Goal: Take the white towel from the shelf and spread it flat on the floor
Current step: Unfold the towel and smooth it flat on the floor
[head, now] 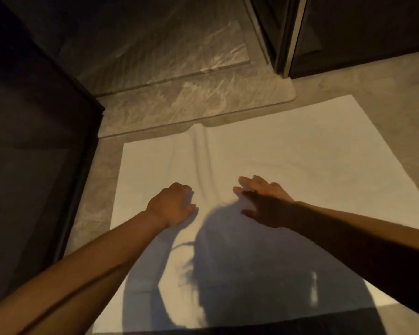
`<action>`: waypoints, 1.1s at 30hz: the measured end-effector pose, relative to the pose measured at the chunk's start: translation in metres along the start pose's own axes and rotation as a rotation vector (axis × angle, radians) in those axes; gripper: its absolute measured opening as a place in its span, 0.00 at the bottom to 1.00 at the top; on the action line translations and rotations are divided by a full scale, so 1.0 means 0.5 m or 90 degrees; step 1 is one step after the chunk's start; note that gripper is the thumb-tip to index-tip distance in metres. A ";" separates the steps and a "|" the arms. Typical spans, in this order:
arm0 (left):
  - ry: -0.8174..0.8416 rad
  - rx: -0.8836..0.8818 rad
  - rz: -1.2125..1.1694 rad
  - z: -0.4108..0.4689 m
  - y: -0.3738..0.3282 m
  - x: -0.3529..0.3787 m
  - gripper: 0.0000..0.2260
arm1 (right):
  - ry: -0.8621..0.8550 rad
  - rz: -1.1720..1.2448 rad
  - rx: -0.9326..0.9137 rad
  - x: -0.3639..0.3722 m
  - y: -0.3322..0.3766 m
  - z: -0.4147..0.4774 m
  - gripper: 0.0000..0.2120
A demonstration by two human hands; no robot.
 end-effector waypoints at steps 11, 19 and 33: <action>0.011 0.013 -0.032 0.008 0.035 0.125 0.35 | -0.063 0.053 0.189 0.111 0.034 0.019 0.32; -0.133 0.060 0.001 0.029 0.060 0.100 0.31 | -0.125 0.059 0.152 0.094 0.093 0.063 0.32; -0.004 -0.016 -0.050 0.004 0.190 0.136 0.37 | -0.069 0.048 0.147 0.119 0.156 0.101 0.31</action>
Point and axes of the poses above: each hand's wrist, its own z-axis towards the middle knuckle, its own x-axis out of the palm, y = z × x, the point moved 4 cm from there along z, towards the middle knuckle, and after that the axes turned 7 degrees about -x, right-handed, at the moved point
